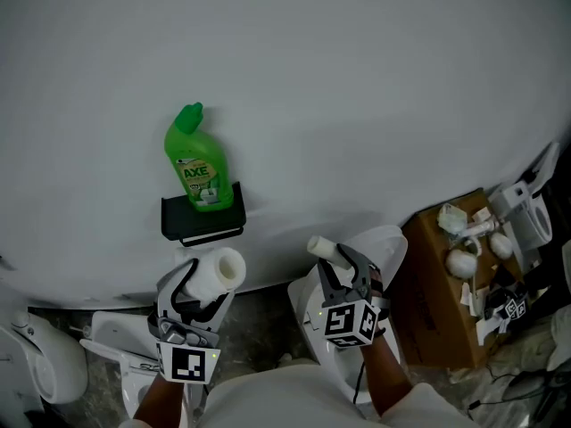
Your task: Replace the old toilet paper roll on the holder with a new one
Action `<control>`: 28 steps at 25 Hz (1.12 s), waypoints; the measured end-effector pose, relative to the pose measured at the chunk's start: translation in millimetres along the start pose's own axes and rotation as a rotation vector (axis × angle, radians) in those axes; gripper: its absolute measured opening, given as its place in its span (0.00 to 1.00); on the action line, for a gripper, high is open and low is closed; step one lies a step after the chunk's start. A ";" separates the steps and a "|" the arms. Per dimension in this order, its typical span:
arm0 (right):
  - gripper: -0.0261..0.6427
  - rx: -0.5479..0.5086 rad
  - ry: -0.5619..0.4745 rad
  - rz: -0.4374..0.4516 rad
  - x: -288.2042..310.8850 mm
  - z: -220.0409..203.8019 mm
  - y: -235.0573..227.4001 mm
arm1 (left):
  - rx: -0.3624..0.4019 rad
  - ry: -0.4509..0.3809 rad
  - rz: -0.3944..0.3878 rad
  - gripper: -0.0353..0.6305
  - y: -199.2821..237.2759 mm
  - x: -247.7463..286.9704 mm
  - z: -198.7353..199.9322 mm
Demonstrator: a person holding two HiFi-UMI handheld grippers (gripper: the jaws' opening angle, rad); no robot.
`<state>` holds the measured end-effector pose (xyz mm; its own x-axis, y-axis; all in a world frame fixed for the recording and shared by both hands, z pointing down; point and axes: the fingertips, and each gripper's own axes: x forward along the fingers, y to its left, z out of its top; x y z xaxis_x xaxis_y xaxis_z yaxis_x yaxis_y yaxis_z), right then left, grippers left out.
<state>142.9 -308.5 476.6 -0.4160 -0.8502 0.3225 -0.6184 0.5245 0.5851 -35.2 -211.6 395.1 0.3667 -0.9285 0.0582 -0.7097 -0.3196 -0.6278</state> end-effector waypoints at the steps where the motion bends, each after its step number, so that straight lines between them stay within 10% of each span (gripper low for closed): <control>1: 0.31 0.014 0.007 -0.003 -1.5 -3.6 -1.4 | 0.012 -0.036 -0.023 0.51 -8.3 8.5 2.1; 17: 0.31 0.103 0.090 -0.051 -24.1 -45.9 -23.9 | 0.413 -0.109 -0.343 0.51 -124.5 120.1 -1.1; 28: 0.31 0.118 0.085 -0.057 -27.5 -53.3 -31.4 | 0.580 0.081 -0.182 0.51 -93.1 145.7 -42.1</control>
<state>209.3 -304.0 489.1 -0.3230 -0.8770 0.3558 -0.7160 0.4723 0.5141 58.9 -325.1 494.8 0.3884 -0.8874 0.2482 -0.1883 -0.3401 -0.9213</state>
